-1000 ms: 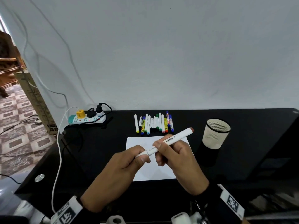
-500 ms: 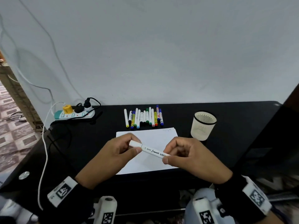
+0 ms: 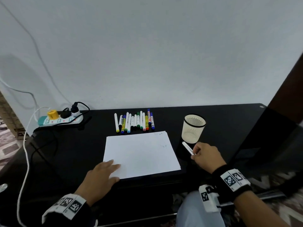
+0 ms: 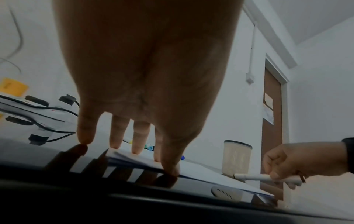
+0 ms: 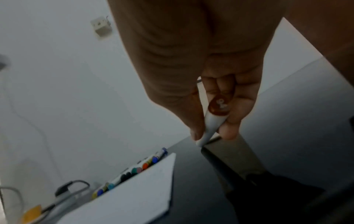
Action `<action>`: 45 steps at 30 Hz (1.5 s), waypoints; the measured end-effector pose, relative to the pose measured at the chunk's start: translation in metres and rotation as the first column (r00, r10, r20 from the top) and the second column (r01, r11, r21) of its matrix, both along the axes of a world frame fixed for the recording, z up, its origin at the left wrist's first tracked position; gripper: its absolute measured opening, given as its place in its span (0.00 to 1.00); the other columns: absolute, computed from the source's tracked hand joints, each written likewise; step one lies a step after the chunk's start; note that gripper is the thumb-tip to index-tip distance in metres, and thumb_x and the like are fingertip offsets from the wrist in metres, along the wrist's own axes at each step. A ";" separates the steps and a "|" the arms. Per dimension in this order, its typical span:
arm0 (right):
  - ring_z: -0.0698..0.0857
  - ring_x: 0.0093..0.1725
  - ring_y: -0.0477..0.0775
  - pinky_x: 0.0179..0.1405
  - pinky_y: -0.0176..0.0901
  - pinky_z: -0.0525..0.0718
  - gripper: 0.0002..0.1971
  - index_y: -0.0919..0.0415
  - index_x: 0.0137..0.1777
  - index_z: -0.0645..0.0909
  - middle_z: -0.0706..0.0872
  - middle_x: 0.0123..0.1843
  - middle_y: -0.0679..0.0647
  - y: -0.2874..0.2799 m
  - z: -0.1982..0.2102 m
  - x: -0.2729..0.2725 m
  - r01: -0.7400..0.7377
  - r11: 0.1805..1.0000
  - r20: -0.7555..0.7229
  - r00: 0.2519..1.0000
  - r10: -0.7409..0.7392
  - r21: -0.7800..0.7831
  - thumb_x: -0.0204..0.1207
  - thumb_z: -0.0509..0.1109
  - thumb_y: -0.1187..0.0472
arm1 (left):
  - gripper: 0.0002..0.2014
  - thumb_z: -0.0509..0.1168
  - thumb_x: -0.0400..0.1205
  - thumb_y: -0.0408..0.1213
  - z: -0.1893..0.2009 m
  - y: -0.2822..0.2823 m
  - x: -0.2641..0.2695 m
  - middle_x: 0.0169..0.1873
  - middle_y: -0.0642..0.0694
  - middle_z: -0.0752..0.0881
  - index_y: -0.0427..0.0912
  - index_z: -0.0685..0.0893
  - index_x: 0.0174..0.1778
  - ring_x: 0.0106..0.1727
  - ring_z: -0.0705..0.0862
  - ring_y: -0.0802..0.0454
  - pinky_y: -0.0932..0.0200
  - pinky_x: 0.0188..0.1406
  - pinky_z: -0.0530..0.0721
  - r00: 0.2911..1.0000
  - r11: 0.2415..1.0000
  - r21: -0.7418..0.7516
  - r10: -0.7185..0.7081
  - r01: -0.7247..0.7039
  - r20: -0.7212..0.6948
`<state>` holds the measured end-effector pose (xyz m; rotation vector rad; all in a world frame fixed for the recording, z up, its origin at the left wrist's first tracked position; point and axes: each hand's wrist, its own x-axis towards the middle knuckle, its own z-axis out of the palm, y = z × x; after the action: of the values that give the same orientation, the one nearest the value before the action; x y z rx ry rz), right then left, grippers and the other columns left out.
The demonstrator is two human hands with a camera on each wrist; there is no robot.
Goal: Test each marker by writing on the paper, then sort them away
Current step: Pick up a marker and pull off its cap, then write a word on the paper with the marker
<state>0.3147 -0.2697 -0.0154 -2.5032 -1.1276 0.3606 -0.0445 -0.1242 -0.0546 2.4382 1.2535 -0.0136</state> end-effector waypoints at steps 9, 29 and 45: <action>0.85 0.42 0.55 0.41 0.45 0.83 0.07 0.54 0.47 0.76 0.85 0.44 0.52 0.009 -0.024 0.002 -0.020 0.997 0.093 0.995 0.027 -0.075 0.74 0.71 0.58 | 0.25 0.64 0.82 0.55 -0.008 0.006 -0.007 0.83 0.60 0.63 0.66 0.70 0.77 0.84 0.58 0.58 0.52 0.83 0.61 0.997 1.000 0.014 -0.017 0.016 0.071; 0.91 0.47 0.56 0.50 0.49 0.90 0.04 0.53 0.45 0.84 0.91 0.43 0.51 0.156 0.030 -0.056 -0.098 0.974 -0.093 0.989 0.119 0.205 0.77 0.71 0.54 | 0.25 0.62 0.83 0.57 -0.008 -0.001 -0.011 0.82 0.60 0.63 0.65 0.71 0.78 0.83 0.57 0.59 0.53 0.79 0.61 0.993 0.997 0.070 -0.025 0.017 0.119; 0.89 0.57 0.65 0.50 0.50 0.87 0.16 0.66 0.63 0.84 0.88 0.60 0.65 0.249 -0.011 -0.041 0.056 0.989 -0.028 0.998 -0.061 -0.133 0.80 0.73 0.58 | 0.27 0.60 0.81 0.59 -0.017 0.008 -0.013 0.82 0.62 0.61 0.67 0.68 0.78 0.82 0.55 0.60 0.53 0.77 0.62 0.994 0.992 0.116 -0.058 0.047 0.092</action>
<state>0.2739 -0.0205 -0.0260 -2.6291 -1.0471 0.4721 -0.0576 -0.1163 -0.0714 2.5359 1.1789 0.1618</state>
